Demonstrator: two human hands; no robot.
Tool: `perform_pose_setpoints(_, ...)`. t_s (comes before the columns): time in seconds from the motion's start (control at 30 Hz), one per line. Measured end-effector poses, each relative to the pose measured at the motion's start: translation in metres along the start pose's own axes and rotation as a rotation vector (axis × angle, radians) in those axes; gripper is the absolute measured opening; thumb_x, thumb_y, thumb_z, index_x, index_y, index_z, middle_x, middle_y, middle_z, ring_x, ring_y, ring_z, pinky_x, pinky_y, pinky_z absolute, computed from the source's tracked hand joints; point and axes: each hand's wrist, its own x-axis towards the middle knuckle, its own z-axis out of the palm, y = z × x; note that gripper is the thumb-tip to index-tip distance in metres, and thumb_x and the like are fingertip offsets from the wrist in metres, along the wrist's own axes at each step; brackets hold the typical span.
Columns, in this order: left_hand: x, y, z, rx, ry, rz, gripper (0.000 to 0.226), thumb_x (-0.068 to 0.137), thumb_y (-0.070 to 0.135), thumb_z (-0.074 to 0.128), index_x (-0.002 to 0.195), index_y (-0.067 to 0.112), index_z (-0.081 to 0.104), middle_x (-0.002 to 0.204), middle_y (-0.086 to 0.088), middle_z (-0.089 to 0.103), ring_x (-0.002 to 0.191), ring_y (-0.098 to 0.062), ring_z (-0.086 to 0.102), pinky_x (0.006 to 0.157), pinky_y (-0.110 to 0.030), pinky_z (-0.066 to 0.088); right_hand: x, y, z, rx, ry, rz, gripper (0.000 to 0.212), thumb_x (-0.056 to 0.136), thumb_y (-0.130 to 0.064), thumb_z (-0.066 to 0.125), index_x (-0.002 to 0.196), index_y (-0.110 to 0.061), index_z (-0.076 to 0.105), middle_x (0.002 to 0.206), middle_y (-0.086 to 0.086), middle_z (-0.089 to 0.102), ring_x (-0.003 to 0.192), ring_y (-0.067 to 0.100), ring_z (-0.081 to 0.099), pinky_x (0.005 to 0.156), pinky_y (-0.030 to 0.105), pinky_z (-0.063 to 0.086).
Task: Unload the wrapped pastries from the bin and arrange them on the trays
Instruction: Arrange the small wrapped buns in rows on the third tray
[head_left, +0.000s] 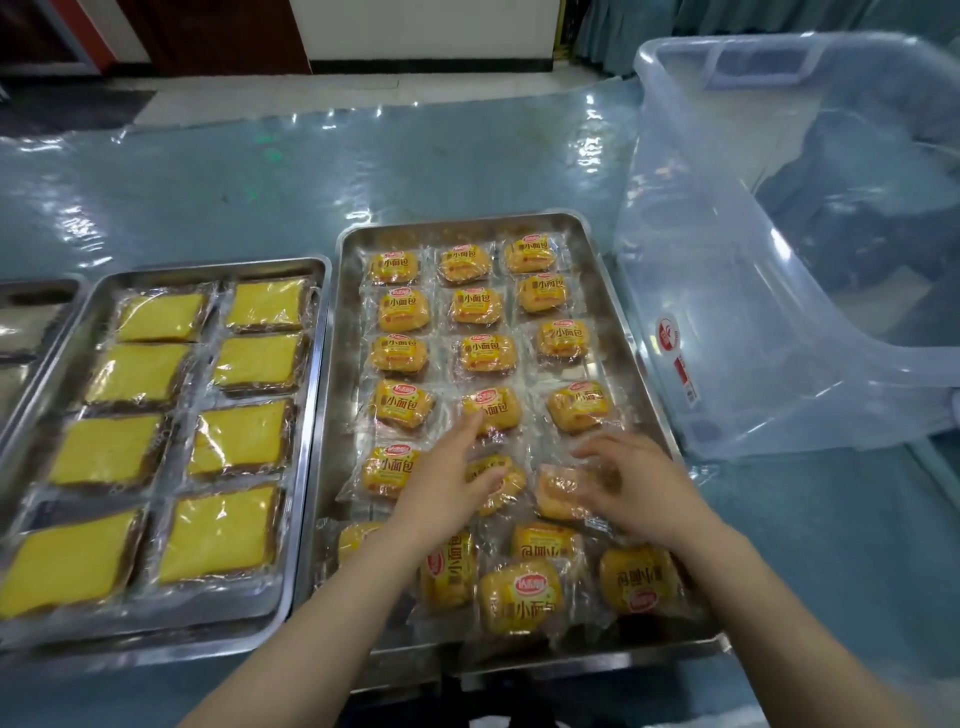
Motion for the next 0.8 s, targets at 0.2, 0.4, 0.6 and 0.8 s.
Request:
perform_pose_setpoints(0.2, -0.022, 0.003, -0.001, 0.153, 0.135, -0.055, 0.052, 0.084, 0.032, 0.067, 0.133, 0.028, 0.05, 0.128, 0.004, 0.054, 0.118, -0.013, 0.047, 0.098, -0.024, 0.032, -0.025, 0.001, 0.007, -0.029, -0.073, 0.022, 0.068, 0.073, -0.051, 0.069, 0.135, -0.034, 0.047, 0.139, -0.014, 0.046, 0.129, 0.011, 0.037, 0.106, 0.029, 0.029)
perform_pose_setpoints(0.4, -0.031, 0.004, 0.014, 0.292, -0.021, -0.049, 0.073, 0.082, 0.017, 0.068, 0.145, 0.024, 0.032, 0.144, 0.003, 0.039, 0.132, -0.018, 0.034, 0.109, -0.032, 0.027, -0.032, -0.008, 0.002, 0.048, -0.08, 0.106, 0.057, 0.074, -0.052, 0.06, 0.126, -0.03, 0.053, 0.118, -0.011, 0.06, 0.111, 0.012, 0.051, 0.092, 0.034, 0.046)
perform_pose_setpoints(0.6, -0.023, 0.005, 0.009, 0.293, 0.016, 0.019, 0.061, 0.081, 0.015, 0.067, 0.136, 0.026, 0.043, 0.127, 0.004, 0.056, 0.112, -0.016, 0.052, 0.095, -0.032, 0.044, -0.029, -0.016, -0.008, 0.317, 0.0, 0.241, 0.02, 0.084, -0.028, 0.06, 0.097, -0.035, 0.047, 0.102, -0.011, 0.058, 0.08, 0.004, 0.058, 0.063, 0.022, 0.05)
perform_pose_setpoints(0.8, -0.014, 0.009, -0.004, 0.216, 0.141, -0.018, 0.033, 0.083, 0.026, 0.066, 0.111, 0.031, 0.05, 0.096, 0.015, 0.061, 0.069, 0.007, 0.049, 0.054, -0.01, 0.032, -0.017, -0.013, -0.012, 0.326, -0.035, 0.22, 0.031, 0.079, -0.035, 0.071, 0.106, -0.039, 0.058, 0.107, -0.019, 0.057, 0.084, -0.001, 0.057, 0.061, 0.012, 0.041)
